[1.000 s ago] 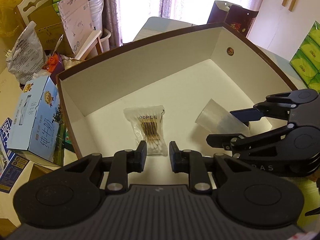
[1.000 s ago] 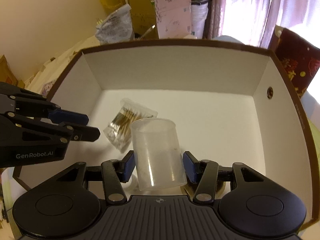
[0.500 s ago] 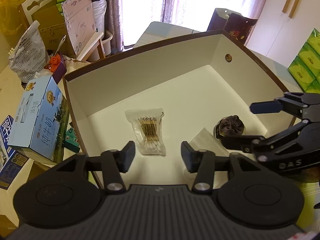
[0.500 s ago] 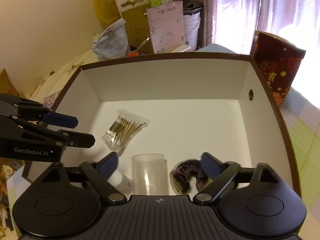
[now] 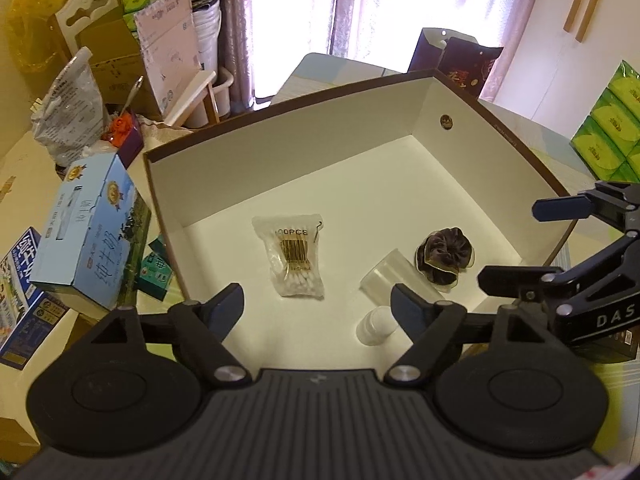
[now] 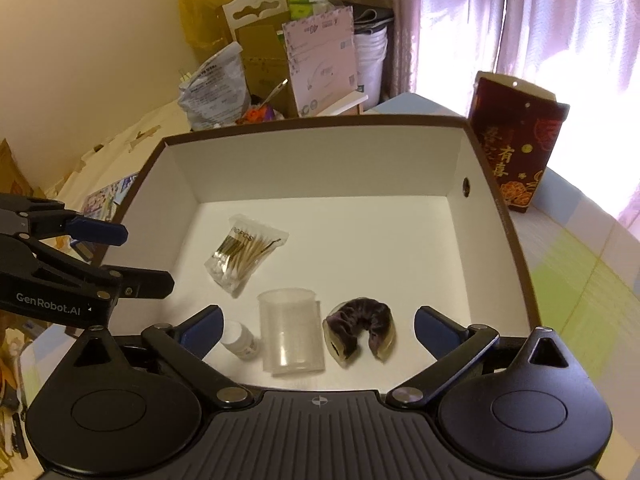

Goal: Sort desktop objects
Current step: 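Withdraw both open tools from the box back toward the remaining items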

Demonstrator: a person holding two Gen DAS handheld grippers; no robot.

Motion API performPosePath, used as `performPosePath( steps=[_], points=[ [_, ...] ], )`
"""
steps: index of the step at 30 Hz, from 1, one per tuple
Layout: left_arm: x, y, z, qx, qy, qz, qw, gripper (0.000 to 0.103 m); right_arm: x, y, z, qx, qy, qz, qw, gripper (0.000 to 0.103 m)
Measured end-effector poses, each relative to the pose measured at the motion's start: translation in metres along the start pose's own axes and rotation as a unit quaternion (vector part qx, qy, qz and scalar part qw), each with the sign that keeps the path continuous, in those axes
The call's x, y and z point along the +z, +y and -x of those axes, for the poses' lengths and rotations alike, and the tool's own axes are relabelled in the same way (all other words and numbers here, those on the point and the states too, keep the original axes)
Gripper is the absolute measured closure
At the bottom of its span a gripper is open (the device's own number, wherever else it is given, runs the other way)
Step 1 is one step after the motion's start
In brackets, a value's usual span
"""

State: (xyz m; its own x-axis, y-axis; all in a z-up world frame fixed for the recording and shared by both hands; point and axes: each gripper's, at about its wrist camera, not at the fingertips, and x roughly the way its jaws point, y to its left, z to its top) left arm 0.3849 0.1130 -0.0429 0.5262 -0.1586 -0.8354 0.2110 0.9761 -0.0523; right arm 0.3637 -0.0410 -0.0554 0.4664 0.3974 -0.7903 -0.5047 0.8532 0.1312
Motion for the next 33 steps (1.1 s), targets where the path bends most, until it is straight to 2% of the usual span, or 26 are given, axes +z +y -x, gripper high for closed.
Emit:
performPosePath(
  steps=[17,33],
  points=[
    [-0.016,-0.015,0.058,0.002,-0.042,0.001,0.9991,0.022,-0.023,0.019,0.062,-0.008,-0.052,-0.006,0.999,0.004],
    [-0.045,-0.037,0.112,0.017,-0.075,0.006,0.9970,0.021,-0.051,0.037,0.114,0.004,-0.090,-0.004,0.996,0.004]
  ],
)
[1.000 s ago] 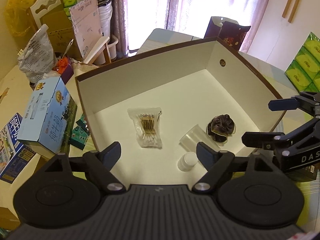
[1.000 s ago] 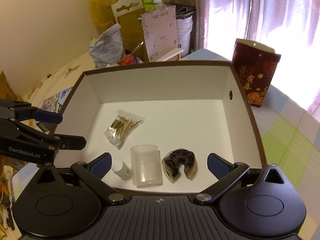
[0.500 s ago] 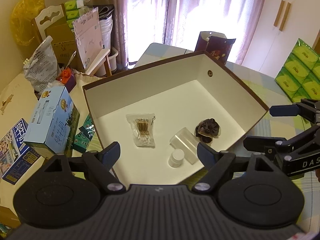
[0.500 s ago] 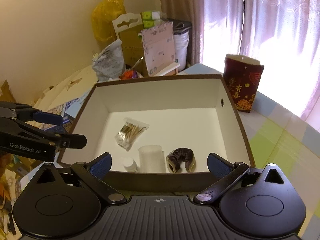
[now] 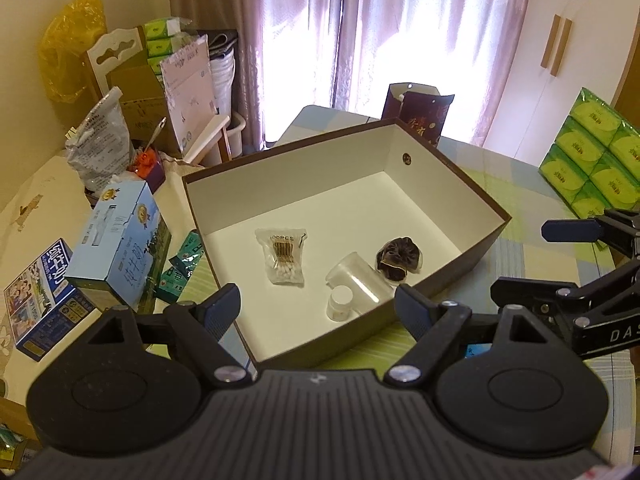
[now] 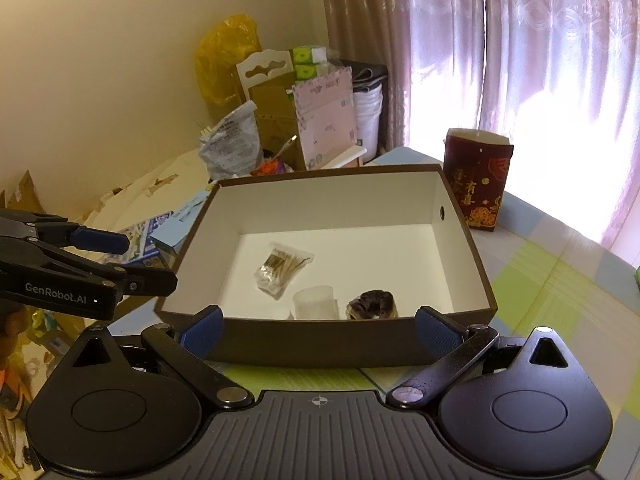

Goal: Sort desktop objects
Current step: 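Withdraw both open tools from the box back toward the remaining items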

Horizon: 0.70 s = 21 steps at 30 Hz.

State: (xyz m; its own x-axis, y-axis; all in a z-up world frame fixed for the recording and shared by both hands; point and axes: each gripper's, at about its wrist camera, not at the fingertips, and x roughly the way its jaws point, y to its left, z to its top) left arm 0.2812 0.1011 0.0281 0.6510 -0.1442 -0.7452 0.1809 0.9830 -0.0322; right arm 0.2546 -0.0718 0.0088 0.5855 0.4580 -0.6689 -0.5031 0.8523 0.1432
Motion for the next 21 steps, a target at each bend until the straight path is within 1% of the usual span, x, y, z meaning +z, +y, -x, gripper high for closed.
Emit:
performPosePath(
  steps=[8,21],
  points=[
    [-0.014,-0.013,0.028,0.009,-0.012,0.001,0.9999,0.021,-0.014,0.010,0.026,0.011,-0.011,0.005,1.000,0.004],
    [-0.040,-0.039,0.068,0.007,-0.025,0.005,0.9997,0.020,-0.042,0.021,0.070,0.014,-0.025,0.020,0.999,0.004]
  ],
)
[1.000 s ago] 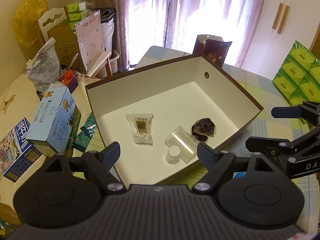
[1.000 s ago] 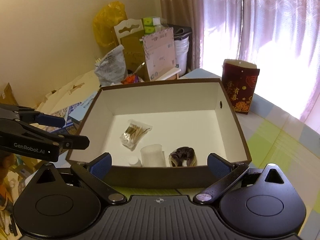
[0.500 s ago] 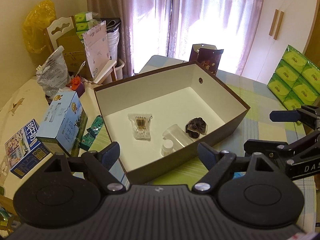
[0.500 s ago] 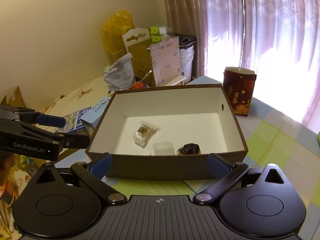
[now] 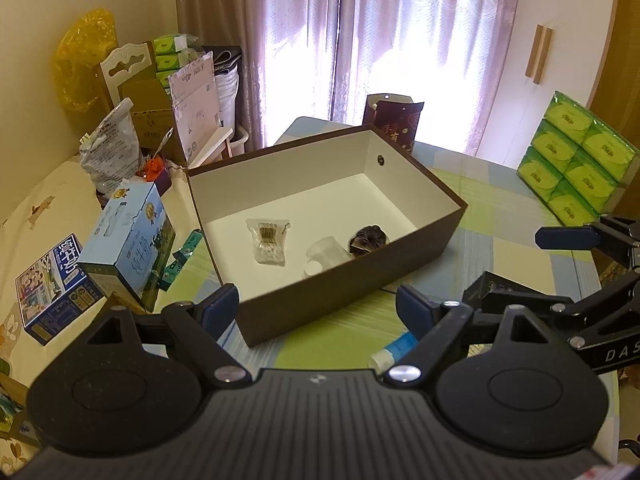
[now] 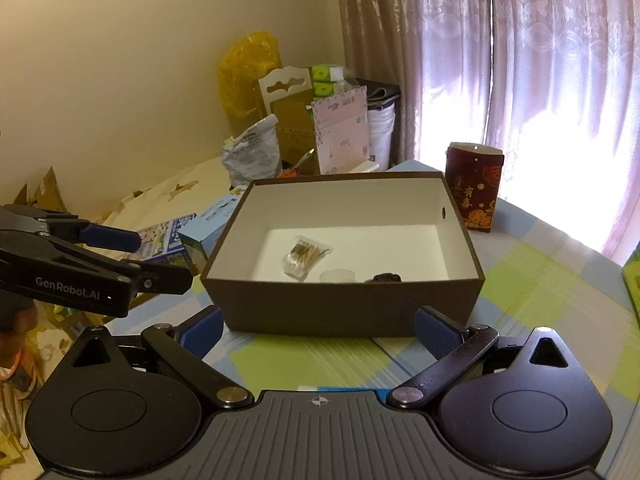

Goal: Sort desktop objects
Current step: 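Withdraw both open tools from the box back toward the remaining items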

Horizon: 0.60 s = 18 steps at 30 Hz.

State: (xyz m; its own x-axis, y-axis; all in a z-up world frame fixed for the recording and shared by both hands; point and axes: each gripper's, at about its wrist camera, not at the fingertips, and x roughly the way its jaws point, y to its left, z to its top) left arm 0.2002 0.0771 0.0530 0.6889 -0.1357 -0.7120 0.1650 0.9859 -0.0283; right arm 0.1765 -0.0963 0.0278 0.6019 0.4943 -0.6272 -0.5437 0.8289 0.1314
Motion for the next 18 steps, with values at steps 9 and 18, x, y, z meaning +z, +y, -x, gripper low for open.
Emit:
performPosePath(
  steps=[9,18],
  points=[
    [-0.028,-0.015,0.023,-0.006,0.002,0.005,1.0000,0.020,-0.028,0.007,0.029,-0.009,-0.006,0.009,1.000,0.004],
    [-0.064,-0.027,0.044,-0.016,0.005,0.008,0.9998,0.020,-0.056,0.016,0.054,-0.007,-0.017,0.018,1.000,0.004]
  ],
)
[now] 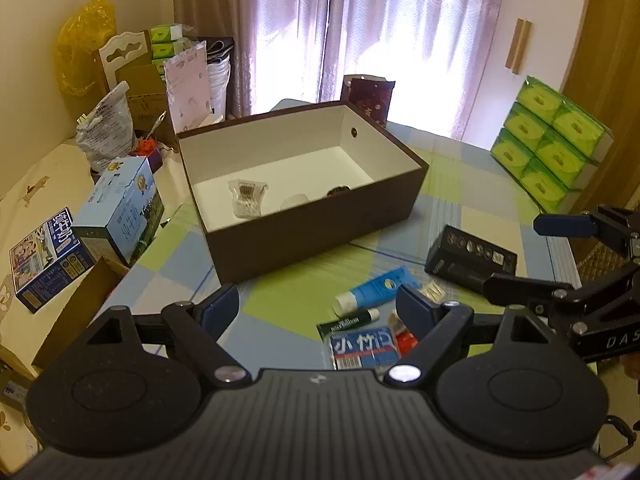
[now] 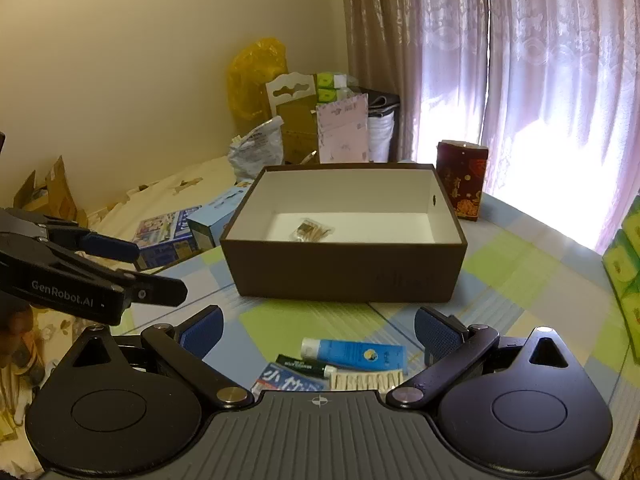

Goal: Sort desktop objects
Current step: 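Withdraw both open tools from the box back toward the remaining items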

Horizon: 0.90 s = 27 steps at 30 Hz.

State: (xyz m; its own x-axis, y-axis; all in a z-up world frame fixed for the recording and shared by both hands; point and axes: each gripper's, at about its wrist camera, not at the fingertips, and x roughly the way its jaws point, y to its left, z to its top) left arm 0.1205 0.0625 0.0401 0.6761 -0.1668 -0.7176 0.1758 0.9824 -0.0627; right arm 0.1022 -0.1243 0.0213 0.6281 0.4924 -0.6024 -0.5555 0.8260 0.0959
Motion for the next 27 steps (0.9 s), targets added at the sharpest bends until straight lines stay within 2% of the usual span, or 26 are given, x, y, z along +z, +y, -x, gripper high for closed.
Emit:
performPosePath(
  steps=[9,18,27],
  points=[
    [-0.035,-0.009,0.000,-0.015,0.020,0.005,0.9997,0.020,-0.035,-0.004,0.018,-0.005,0.003,-0.025,1.000,0.004],
    [-0.069,-0.022,-0.018,-0.032,0.047,-0.023,0.9981,0.020,-0.077,-0.016,0.020,-0.025,0.046,-0.062,0.997,0.004],
    [-0.076,-0.029,-0.047,-0.061,0.064,-0.058,0.9945,0.020,-0.110,-0.035,0.016,-0.053,0.087,-0.094,0.990,0.004]
  ],
)
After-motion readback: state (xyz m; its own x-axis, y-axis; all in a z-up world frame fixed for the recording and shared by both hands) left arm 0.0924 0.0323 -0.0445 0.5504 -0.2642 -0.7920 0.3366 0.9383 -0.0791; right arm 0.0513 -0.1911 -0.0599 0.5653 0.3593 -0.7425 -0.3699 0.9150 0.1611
